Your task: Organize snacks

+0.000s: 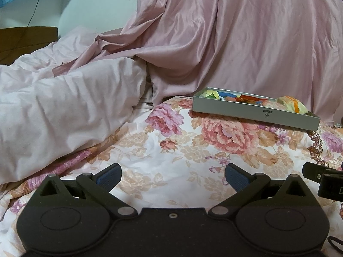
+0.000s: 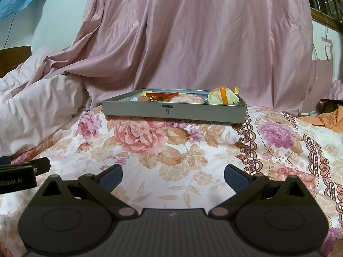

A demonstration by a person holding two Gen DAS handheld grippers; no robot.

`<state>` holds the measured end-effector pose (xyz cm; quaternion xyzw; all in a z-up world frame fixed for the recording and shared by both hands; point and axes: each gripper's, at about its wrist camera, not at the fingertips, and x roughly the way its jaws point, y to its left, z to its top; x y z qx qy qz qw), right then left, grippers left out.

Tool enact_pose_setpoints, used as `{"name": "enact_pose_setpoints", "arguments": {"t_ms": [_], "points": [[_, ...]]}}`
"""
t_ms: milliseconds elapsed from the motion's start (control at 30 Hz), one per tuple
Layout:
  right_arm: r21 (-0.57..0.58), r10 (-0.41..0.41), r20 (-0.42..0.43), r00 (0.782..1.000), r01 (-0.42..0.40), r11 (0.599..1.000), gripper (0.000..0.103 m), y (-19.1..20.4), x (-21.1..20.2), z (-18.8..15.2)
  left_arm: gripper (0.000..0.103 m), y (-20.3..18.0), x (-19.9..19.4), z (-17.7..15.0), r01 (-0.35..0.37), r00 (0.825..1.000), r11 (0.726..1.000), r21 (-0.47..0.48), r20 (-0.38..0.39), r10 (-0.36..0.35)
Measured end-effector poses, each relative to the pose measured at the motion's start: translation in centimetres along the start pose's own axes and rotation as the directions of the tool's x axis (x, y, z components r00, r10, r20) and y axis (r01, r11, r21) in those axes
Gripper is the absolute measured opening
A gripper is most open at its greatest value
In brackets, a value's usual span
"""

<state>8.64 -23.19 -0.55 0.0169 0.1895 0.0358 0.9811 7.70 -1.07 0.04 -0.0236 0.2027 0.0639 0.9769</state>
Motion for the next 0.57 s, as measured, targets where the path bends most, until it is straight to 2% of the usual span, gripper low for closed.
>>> {"name": "enact_pose_setpoints", "arguments": {"t_ms": [567], "points": [[-0.010,0.016,-0.026,1.000,-0.016,1.000,0.103,0.00,0.26,0.10,0.102,0.16,0.24,-0.11,0.010,1.000,1.000,0.004,-0.014,-0.010]]}}
